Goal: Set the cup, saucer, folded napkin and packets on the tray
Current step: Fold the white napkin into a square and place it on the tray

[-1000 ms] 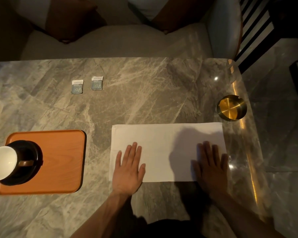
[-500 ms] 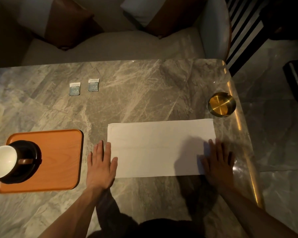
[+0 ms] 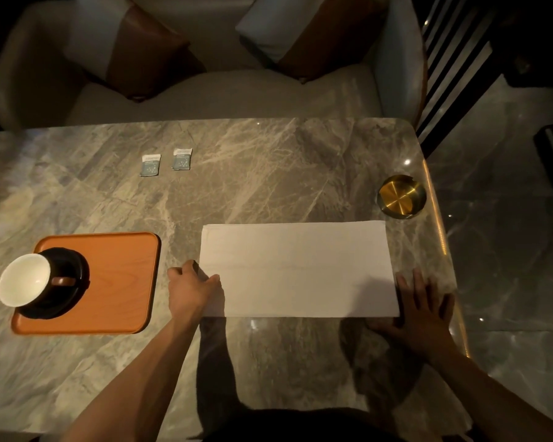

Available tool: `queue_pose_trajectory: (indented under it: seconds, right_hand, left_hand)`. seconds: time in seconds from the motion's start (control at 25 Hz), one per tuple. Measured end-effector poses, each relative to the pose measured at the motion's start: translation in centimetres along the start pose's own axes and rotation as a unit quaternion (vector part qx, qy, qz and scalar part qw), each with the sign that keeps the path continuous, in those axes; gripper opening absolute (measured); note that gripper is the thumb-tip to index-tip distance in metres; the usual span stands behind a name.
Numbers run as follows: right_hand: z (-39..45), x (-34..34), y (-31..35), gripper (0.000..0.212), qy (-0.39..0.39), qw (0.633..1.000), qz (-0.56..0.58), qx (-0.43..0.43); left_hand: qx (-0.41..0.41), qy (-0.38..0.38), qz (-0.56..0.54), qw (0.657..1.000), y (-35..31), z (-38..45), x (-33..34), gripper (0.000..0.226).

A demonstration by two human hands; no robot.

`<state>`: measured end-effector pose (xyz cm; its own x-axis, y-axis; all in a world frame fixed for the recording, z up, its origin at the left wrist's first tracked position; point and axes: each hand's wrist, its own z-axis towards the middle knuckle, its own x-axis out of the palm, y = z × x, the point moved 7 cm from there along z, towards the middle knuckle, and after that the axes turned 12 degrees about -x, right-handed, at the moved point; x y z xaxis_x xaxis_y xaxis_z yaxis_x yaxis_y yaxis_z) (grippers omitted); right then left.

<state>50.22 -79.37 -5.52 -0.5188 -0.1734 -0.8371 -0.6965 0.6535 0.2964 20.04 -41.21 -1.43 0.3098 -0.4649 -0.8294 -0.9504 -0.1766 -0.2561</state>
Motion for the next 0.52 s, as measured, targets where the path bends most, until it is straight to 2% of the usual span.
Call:
queue_pose_trajectory:
  seconds: [0.2, 0.44, 0.52]
  right_hand:
    - [0.2, -0.3, 0.1, 0.132, 0.024, 1.000, 0.016, -0.002]
    - [0.2, -0.5, 0.4, 0.135, 0.045, 0.999, 0.026, -0.001]
    - [0.0, -0.4, 0.4, 0.135, 0.046, 0.999, 0.023, 0.001]
  left_hand:
    - [-0.111, 0.035, -0.015, 0.993, -0.4, 0.3, 0.5, 0.052]
    - [-0.124, 0.073, -0.015, 0.990, -0.6, 1.2, 0.5, 0.042]
    - [-0.112, 0.094, -0.045, 0.988, -0.5, 1.4, 0.5, 0.035]
